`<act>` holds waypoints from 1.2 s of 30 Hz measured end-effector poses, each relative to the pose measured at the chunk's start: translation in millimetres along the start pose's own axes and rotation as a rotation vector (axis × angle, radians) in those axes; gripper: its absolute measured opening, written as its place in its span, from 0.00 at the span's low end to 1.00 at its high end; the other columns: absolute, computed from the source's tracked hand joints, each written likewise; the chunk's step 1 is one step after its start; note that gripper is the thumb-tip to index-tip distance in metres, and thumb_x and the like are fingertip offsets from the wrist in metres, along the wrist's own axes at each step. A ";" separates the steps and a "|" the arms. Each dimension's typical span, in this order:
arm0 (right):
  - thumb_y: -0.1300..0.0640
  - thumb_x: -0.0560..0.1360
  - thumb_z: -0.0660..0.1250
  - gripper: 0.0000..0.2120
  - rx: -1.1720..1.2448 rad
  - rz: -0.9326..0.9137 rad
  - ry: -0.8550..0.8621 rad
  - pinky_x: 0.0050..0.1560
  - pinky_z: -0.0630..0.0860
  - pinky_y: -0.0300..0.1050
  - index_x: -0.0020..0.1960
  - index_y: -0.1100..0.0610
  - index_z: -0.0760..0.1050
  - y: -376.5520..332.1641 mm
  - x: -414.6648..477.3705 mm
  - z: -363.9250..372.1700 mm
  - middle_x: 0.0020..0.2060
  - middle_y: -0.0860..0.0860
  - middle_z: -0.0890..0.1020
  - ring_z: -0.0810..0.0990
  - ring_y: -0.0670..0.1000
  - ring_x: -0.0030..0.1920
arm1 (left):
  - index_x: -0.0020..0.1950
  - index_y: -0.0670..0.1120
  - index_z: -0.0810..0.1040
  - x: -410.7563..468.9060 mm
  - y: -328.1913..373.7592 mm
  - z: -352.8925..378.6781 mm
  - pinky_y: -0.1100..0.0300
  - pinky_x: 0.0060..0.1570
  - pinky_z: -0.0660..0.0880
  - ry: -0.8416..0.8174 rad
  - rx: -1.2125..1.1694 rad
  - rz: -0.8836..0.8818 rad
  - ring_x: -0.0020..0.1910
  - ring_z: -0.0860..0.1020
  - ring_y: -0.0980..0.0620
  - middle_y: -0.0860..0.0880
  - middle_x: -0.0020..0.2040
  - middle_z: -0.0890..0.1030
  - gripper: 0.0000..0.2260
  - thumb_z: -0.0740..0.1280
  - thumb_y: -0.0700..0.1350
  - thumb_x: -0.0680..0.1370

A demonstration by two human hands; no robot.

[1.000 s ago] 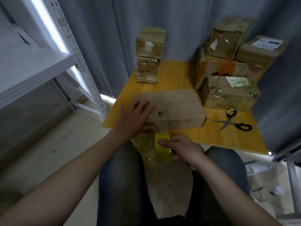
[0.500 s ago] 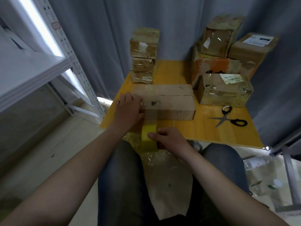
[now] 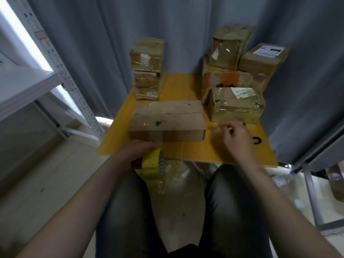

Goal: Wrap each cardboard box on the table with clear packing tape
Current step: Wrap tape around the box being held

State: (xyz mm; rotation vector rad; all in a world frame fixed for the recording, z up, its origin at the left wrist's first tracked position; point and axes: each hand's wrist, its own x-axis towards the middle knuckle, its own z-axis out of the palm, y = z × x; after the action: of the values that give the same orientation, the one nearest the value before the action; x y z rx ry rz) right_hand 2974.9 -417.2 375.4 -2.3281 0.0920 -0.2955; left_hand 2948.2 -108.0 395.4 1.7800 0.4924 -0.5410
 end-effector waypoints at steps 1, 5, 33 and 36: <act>0.58 0.82 0.64 0.13 -0.131 0.010 0.013 0.67 0.73 0.56 0.63 0.48 0.80 21.4 13.2 -10.8 0.64 0.49 0.78 0.73 0.57 0.64 | 0.53 0.52 0.75 -0.5 0.7 0.5 0.42 0.61 0.78 0.001 -0.002 -0.004 0.56 0.80 0.40 0.43 0.58 0.80 0.12 0.75 0.53 0.76; 0.60 0.81 0.63 0.21 -0.515 0.093 -0.274 0.66 0.69 0.60 0.71 0.45 0.75 82.8 57.9 -35.1 0.75 0.50 0.70 0.67 0.67 0.65 | 0.52 0.52 0.74 -3.9 4.3 4.2 0.41 0.62 0.77 0.004 0.005 -0.001 0.56 0.80 0.40 0.43 0.58 0.80 0.13 0.76 0.52 0.75; 0.41 0.69 0.79 0.17 -0.409 0.251 -1.264 0.32 0.73 0.40 0.41 0.55 0.83 -35.8 17.5 -64.8 0.24 0.43 0.76 0.73 0.47 0.30 | 0.53 0.53 0.73 -12.0 -17.5 8.9 0.50 0.53 0.76 0.129 -0.110 0.092 0.49 0.77 0.50 0.51 0.51 0.78 0.09 0.73 0.49 0.78; 0.35 0.66 0.77 0.25 -0.199 0.171 -1.307 0.29 0.71 0.40 0.47 0.56 0.82 -55.6 8.7 -51.0 0.25 0.45 0.75 0.70 0.45 0.25 | 0.47 0.52 0.78 -15.4 -22.0 1.9 0.55 0.45 0.76 0.146 -0.093 0.133 0.46 0.80 0.49 0.51 0.44 0.82 0.04 0.72 0.48 0.79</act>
State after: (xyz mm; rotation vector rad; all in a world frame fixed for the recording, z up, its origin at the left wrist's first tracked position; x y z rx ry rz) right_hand 2969.7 -415.3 451.1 -2.2372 -0.3331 1.3529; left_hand 2922.8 -105.1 387.1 1.7563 0.4876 -0.2930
